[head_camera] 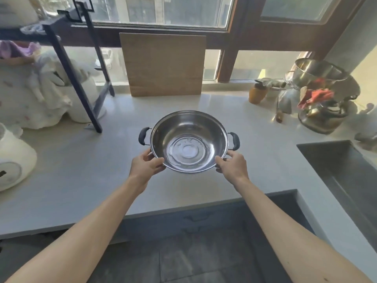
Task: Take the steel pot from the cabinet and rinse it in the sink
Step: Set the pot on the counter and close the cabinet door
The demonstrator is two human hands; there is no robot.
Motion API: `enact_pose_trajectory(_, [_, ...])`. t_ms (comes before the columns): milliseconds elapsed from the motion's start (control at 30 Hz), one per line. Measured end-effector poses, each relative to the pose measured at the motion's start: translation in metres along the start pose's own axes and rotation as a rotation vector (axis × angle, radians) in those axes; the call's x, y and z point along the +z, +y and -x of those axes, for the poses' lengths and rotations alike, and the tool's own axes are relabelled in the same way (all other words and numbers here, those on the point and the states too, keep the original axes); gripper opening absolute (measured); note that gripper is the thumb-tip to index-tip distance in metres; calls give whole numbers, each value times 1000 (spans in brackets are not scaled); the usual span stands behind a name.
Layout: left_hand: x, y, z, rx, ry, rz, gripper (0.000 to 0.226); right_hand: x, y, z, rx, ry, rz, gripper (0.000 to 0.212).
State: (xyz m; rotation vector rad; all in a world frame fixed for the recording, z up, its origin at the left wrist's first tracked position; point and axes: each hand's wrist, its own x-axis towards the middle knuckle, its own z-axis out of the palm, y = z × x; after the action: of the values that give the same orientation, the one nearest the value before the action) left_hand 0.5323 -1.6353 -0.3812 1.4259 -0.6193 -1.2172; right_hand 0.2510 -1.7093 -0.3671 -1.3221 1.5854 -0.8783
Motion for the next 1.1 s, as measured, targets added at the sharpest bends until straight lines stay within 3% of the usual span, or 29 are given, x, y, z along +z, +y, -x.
enact_pose_trajectory(333, [10, -48, -25, -2, -39, -34, 49, 5, 64, -30, 55, -52, 3, 13])
enact_pose_trajectory(767, [5, -78, -28, 39, -28, -144, 51, 10, 95, -28, 60, -69, 47, 17])
enact_pose_trajectory(867, [2, -82, -28, 69, 8, -239, 60, 12, 93, -26, 56, -35, 105, 17])
enact_pose_trajectory(1000, [-20, -91, -14, 76, 83, -329, 86, 11, 83, -2, 142, 123, 161, 46])
enact_pose_trajectory(1100, [-55, -96, 16, 137, 93, -436, 85, 13, 67, 44, 98, 271, 184, 36])
